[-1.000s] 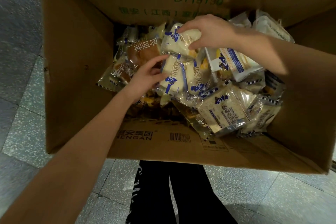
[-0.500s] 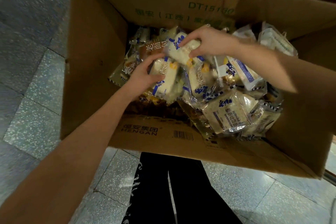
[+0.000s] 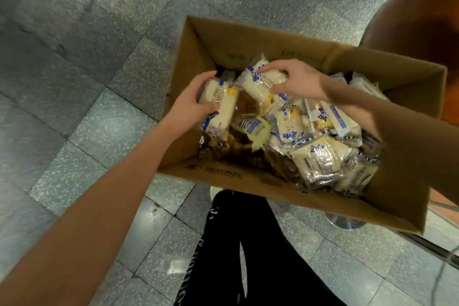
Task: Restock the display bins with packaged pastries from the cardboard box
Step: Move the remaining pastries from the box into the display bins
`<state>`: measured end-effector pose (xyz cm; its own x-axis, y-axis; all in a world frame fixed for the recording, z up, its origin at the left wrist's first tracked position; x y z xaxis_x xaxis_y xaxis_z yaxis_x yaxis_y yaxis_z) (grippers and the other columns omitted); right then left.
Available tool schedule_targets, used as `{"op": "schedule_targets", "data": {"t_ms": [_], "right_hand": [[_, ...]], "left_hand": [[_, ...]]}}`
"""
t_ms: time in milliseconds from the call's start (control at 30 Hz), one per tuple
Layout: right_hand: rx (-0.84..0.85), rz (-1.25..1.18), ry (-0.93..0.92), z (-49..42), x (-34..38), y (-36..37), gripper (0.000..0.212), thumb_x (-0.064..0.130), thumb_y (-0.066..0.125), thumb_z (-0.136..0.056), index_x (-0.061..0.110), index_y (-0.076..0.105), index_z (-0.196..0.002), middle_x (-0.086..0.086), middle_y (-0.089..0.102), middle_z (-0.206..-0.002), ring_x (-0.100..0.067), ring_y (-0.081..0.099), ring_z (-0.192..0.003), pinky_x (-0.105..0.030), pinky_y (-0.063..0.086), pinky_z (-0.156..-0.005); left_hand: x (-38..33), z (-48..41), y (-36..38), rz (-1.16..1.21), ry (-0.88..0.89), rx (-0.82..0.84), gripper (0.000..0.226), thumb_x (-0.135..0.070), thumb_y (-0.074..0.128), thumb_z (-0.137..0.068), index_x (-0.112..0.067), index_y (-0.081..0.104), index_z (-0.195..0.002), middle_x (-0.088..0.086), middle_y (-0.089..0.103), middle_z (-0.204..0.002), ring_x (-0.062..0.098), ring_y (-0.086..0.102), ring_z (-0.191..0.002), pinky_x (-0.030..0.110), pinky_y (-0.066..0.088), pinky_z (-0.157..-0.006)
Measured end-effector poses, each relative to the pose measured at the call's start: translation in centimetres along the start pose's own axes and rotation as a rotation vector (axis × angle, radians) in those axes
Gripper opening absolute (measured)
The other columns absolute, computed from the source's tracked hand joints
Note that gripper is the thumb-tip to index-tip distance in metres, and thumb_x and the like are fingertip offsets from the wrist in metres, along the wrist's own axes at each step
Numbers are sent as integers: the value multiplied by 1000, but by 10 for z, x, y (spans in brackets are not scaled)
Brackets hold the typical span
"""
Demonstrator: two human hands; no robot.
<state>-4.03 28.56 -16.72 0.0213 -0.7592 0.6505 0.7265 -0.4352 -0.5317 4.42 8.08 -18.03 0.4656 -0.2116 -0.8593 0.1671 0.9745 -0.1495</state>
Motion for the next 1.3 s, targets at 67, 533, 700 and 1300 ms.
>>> {"op": "schedule_targets", "data": {"t_ms": [67, 533, 700, 1300], "right_hand": [[-15, 12, -23, 17, 28, -12, 53, 12, 67, -90, 28, 51, -138, 7, 39, -148, 18, 56, -91, -8, 46, -82], [-91, 206, -374, 117, 247, 3, 58, 15, 71, -86, 29, 51, -139, 6, 47, -146, -5, 39, -130, -27, 29, -108], [-70, 288, -548, 142, 321, 23, 56, 21, 70, -88, 32, 49, -139, 7, 48, -144, 0, 37, -122, -27, 29, -102], [580, 397, -1051, 297, 400, 214, 51, 16, 72, -87, 42, 52, -126, 14, 51, -134, 0, 43, -123, -19, 32, -99]], "left_hand": [[-24, 19, -15, 20, 45, -17, 77, 13, 60, -86, -21, 31, -149, -6, 52, -129, 3, 61, -107, 24, 56, -85], [-98, 201, -141, -46, 198, -198, 60, 2, 58, -94, -37, 44, -138, -2, 63, -121, 7, 67, -97, 30, 58, -85], [-100, 282, -188, -58, 211, -391, 51, -1, 58, -94, -38, 50, -128, 1, 63, -111, 5, 66, -87, 26, 55, -77], [7, 612, -55, 221, -35, -1088, 60, -2, 62, -92, -53, 50, -121, 3, 63, -114, 15, 70, -93, 31, 59, -75]]}}
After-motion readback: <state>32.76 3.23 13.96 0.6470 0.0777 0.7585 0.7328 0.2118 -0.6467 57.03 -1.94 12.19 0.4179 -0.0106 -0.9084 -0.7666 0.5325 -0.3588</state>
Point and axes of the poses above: each hand's wrist, its own z-axis away from the middle knuckle, its own y-axis out of the palm, x = y × z, the point moved 8 cm from there along -z, towards the middle knuckle
